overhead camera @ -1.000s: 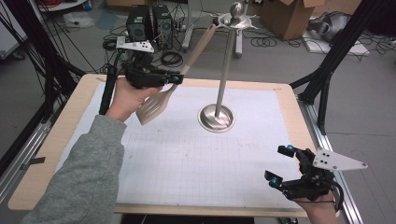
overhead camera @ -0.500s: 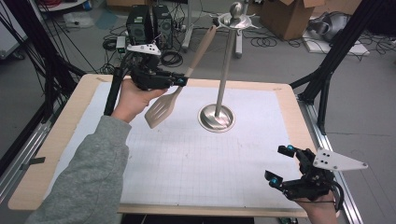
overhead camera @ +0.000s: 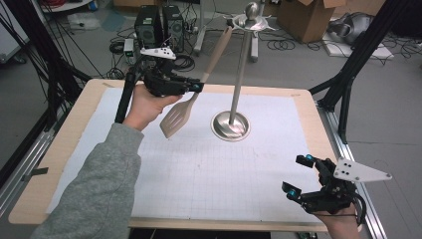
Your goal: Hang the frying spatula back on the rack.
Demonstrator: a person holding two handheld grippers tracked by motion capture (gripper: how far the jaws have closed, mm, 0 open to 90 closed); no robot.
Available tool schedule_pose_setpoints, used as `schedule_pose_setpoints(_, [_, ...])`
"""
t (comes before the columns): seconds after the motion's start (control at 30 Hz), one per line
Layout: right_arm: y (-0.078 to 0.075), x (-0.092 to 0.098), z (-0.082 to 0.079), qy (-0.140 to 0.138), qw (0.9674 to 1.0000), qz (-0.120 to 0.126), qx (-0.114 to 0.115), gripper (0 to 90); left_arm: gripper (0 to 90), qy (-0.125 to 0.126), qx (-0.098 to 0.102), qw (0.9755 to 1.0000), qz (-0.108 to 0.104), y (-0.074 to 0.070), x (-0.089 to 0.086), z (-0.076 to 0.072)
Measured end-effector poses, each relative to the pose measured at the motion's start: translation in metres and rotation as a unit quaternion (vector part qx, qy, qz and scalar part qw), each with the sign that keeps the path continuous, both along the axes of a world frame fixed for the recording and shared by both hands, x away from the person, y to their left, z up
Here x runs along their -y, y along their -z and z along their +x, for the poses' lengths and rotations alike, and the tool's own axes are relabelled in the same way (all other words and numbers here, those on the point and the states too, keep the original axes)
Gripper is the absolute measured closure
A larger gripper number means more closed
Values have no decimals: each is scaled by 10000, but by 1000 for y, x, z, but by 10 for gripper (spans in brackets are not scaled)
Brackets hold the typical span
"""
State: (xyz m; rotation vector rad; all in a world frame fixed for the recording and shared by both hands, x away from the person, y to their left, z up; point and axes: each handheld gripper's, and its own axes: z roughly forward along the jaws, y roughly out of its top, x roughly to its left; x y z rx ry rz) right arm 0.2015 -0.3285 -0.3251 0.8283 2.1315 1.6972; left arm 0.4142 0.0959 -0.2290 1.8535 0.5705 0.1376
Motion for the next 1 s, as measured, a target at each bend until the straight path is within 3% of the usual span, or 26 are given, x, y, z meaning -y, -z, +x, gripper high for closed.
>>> schedule_pose_setpoints(1.0, [0,2,-1,-14,10000,13,-4,50,779,-84,-33,9998,151,8,20,7])
